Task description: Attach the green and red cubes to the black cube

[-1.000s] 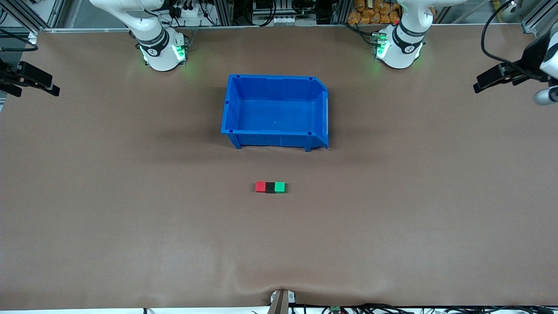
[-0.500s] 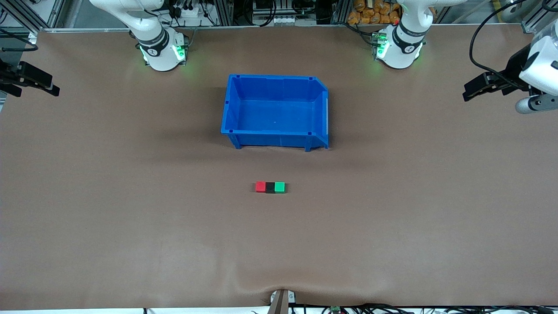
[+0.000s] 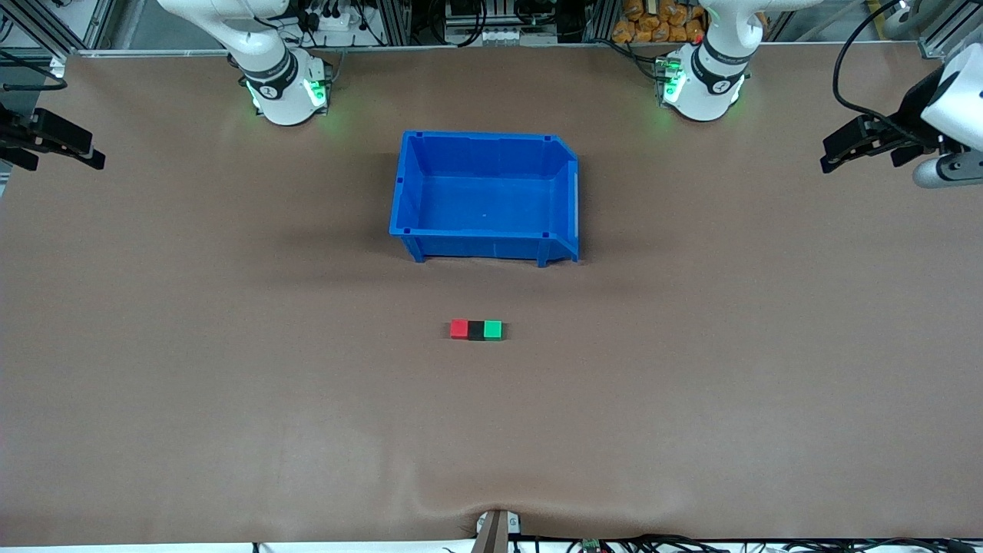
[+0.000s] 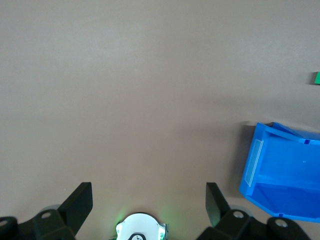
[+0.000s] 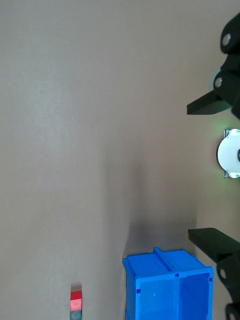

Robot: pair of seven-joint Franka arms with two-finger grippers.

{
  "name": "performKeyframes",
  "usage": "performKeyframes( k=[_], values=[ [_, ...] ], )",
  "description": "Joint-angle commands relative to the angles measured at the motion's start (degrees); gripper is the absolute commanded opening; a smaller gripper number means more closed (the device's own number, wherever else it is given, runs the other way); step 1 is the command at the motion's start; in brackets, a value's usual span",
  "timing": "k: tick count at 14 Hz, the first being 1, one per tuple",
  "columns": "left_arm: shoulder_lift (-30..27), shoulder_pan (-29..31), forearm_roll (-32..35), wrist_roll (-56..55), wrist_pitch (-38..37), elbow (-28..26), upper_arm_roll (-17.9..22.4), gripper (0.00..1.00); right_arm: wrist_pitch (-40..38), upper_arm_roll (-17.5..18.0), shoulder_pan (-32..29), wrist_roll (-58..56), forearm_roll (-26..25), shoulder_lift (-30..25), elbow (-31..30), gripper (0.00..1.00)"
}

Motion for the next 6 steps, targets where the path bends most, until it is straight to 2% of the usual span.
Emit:
performKeyframes(
  k=[1, 3, 6],
  values=[
    [0.0, 0.6, 0.6, 3.4, 0.0, 1.4, 0.1, 1.00, -0.3, 0.3, -0.2, 0.7, -0.3, 0.3, 0.9, 1.00],
    [0.1, 0.5, -0.3, 3.9, 0.0, 1.4, 1.5, 1.00, -0.3, 0.3, -0.1, 0.7, -0.2, 0.3, 1.0, 1.00],
    [0.1, 0.5, -0.4, 3.9, 0.0, 1.4, 1.5, 1.00, 0.0, 0.3, 0.1, 0.7, -0.1, 0.7, 1.0, 1.00]
  ],
)
